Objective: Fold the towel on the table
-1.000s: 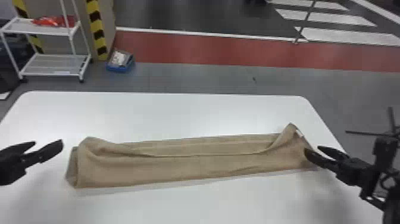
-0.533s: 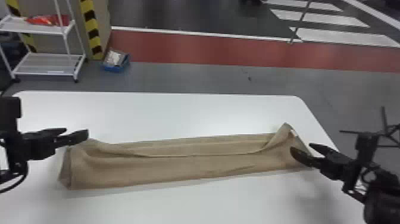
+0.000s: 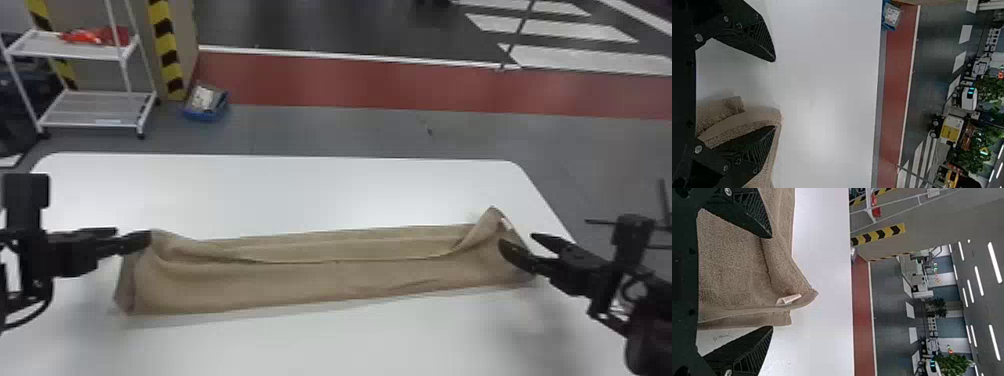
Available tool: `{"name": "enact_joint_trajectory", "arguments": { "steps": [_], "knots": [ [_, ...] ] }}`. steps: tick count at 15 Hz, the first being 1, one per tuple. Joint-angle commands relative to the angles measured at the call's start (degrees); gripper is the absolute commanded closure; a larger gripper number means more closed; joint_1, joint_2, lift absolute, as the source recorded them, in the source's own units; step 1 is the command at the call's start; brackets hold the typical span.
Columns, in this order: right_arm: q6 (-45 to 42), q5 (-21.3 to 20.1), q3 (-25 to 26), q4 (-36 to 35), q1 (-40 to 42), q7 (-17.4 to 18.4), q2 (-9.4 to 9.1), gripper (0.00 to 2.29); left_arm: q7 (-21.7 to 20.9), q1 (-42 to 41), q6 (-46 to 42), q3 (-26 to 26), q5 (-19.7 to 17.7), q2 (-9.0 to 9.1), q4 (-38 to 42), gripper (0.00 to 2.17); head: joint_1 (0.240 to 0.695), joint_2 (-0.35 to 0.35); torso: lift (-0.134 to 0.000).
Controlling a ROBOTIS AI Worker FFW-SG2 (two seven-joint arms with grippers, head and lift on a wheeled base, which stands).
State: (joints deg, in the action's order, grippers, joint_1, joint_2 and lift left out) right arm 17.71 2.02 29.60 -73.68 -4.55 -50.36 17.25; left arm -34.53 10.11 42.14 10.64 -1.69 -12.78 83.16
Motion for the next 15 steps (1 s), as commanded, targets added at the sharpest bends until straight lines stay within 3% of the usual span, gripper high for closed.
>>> {"name": "enact_joint_trajectory", "arguments": {
  "steps": [1,4,8,15],
  "knots": [
    [0.00,-0.09,-0.24,0.03,-0.02,0.17,-0.20,0.06,-0.71,0.00,0.01,-0.36,-0.33,0.30,-0.02,0.33,0.695,-0.149,-0.108],
    [0.00,-0.26,-0.16,0.73,-0.02,0.35,-0.12,0.06,-1.94,-0.53,0.53,-1.24,-1.82,0.65,0.33,0.33,0.695,-0.158,-0.108],
    [0.18,0.09,-0.24,0.64,0.15,0.35,-0.20,0.06,-0.54,-0.53,0.36,-3.61,-1.38,1.00,0.33,0.35,0.695,-0.186,-0.108],
    [-0.35,0.09,-0.42,0.73,-0.11,0.35,-0.03,0.06,0.34,-0.09,-0.34,-1.85,-1.73,1.09,-0.11,0.40,0.695,-0.184,-0.108]
  ]
}}
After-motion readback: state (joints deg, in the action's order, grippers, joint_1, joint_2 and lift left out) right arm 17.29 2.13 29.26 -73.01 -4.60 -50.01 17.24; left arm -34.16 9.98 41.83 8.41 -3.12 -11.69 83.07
